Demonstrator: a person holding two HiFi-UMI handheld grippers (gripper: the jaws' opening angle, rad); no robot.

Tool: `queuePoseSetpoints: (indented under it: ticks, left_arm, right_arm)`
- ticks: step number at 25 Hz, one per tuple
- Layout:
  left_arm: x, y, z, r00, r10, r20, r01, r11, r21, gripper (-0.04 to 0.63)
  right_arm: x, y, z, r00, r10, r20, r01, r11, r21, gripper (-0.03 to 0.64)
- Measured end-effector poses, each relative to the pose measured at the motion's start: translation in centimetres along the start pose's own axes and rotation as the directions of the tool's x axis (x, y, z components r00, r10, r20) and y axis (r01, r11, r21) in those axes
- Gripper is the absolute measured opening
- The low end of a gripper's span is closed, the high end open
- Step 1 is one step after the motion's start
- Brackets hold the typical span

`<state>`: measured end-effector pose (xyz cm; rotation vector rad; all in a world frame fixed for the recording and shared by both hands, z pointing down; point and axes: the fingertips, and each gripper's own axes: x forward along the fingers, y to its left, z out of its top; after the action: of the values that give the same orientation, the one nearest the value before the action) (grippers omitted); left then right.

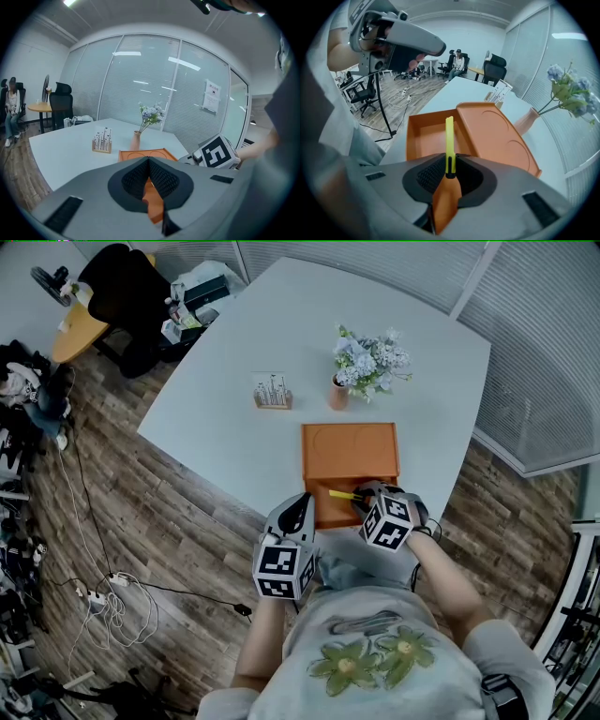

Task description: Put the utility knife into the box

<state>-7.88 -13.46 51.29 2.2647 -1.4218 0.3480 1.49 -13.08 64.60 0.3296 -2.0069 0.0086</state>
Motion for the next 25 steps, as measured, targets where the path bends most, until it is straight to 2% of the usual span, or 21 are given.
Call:
queuePoseSetpoints:
  ticks: [25]
  left_arm:
    - [0.8,0.7,-0.8,0.999,0.003,-0.032,-0.003,1.0,-0.008,0.002]
  right_arm:
    - [3.5,0.8,-1.7,0.989,0.062,-0.136,-0.075,0.993,-0.095,0.073]
